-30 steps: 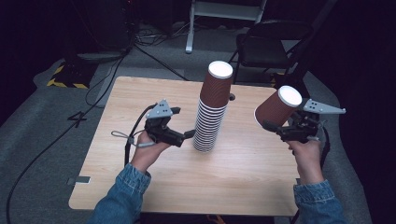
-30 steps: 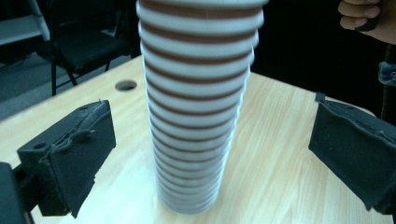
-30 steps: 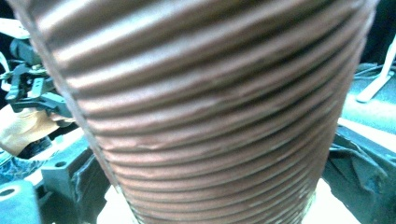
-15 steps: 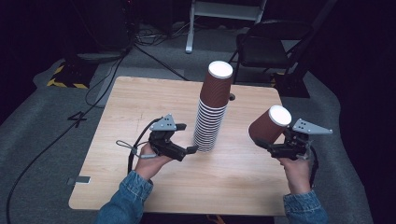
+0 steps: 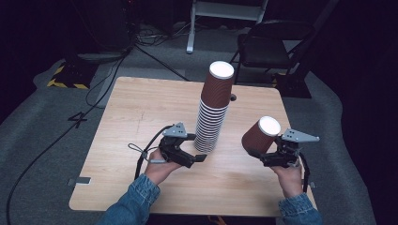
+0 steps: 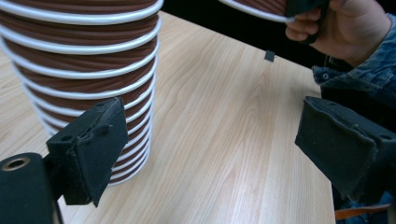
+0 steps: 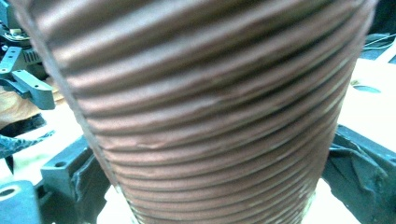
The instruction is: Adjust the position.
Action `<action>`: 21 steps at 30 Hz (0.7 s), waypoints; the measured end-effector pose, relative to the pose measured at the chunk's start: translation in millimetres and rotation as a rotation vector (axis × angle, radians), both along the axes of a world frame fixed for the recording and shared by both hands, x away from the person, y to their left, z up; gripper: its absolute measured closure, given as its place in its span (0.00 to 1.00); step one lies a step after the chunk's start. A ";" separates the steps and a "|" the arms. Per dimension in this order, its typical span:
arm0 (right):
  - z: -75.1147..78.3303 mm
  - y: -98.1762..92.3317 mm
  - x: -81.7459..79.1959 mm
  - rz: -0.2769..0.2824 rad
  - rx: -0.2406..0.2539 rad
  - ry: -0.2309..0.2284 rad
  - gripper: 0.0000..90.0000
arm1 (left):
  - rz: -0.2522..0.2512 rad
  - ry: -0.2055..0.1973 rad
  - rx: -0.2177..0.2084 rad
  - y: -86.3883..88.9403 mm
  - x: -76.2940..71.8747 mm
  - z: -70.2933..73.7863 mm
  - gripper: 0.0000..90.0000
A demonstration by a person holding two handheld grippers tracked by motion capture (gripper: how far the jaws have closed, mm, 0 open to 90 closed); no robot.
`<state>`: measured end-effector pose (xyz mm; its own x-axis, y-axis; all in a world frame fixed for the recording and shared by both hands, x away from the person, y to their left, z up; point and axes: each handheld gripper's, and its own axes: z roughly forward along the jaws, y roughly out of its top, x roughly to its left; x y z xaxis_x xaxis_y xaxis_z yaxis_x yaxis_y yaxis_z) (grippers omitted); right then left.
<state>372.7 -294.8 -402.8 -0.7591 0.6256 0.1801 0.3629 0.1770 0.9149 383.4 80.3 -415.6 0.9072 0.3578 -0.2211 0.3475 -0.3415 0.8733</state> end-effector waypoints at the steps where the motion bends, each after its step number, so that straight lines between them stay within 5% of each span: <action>1: -0.9 0.5 -0.2 0.003 -0.001 0.000 0.06 | -0.004 0.002 -0.005 -1.8 -0.3 -1.3 0.11; 11: -6.7 12.0 -4.5 0.045 0.002 0.011 0.06 | -0.046 0.039 -0.019 -16.1 -2.4 -11.9 0.12; 16: -10.8 29.3 -10.1 0.106 -0.006 0.018 0.06 | -0.123 0.117 -0.003 -27.0 -3.0 -18.0 0.17; 21: -12.4 43.8 -15.0 0.164 -0.009 0.019 0.06 | -0.171 0.122 -0.006 -35.8 -7.3 -20.4 0.22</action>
